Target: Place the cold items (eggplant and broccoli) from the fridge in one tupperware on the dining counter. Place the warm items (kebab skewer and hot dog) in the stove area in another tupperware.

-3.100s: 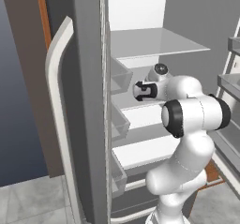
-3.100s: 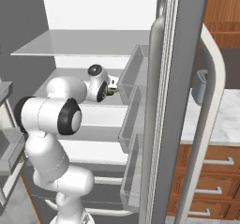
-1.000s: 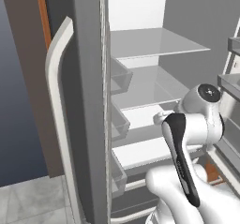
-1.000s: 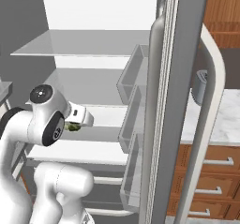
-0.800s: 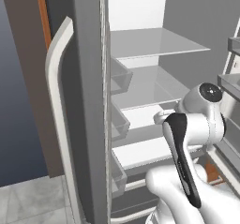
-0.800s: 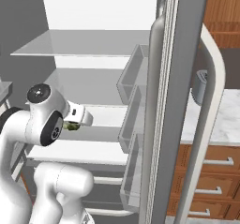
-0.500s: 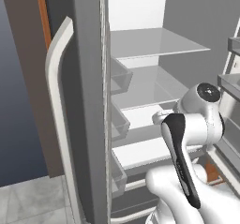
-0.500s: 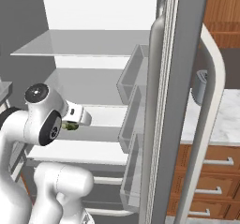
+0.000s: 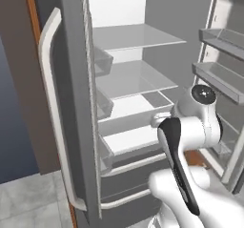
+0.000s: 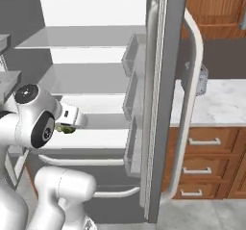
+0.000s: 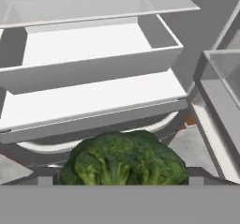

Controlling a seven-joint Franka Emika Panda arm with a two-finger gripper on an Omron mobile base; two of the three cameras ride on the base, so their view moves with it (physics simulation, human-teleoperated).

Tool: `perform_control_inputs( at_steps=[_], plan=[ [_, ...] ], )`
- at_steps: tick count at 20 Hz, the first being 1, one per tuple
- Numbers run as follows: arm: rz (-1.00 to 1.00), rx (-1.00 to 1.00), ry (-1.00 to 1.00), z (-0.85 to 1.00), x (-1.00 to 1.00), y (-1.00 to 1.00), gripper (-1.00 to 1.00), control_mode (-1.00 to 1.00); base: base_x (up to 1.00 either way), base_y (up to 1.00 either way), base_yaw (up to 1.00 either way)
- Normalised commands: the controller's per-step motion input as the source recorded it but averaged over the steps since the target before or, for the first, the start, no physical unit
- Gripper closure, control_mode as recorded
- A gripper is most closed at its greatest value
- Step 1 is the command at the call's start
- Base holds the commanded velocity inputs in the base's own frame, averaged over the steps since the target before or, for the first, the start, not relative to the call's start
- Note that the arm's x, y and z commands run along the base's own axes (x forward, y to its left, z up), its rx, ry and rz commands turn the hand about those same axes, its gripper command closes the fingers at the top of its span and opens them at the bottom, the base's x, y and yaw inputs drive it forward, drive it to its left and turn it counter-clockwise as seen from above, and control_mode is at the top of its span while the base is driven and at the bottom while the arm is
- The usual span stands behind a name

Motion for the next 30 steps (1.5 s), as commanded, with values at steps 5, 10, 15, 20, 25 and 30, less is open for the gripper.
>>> perform_control_inputs(
  at_steps=[5,10,15,20,25,30],
  plan=[
    [0.0,0.0,0.0,0.0,0.0,0.0,1.0,1.0,-0.81,-0.04,-0.35],
    [0.0,0.0,0.0,0.0,0.0,0.0,1.0,1.0,-0.77,-0.01,-0.53],
    [0.0,0.0,0.0,0.0,0.0,0.0,1.0,1.0,-0.31,-0.06,-0.68],
    [0.0,0.0,0.0,0.0,0.0,0.0,1.0,1.0,-0.05,-0.15,-0.79],
    [0.0,0.0,0.0,0.0,0.0,0.0,1.0,1.0,0.03,-0.17,-0.72],
    [0.0,0.0,0.0,0.0,0.0,0.0,1.0,1.0,0.57,-0.02,-0.56]
  ],
)
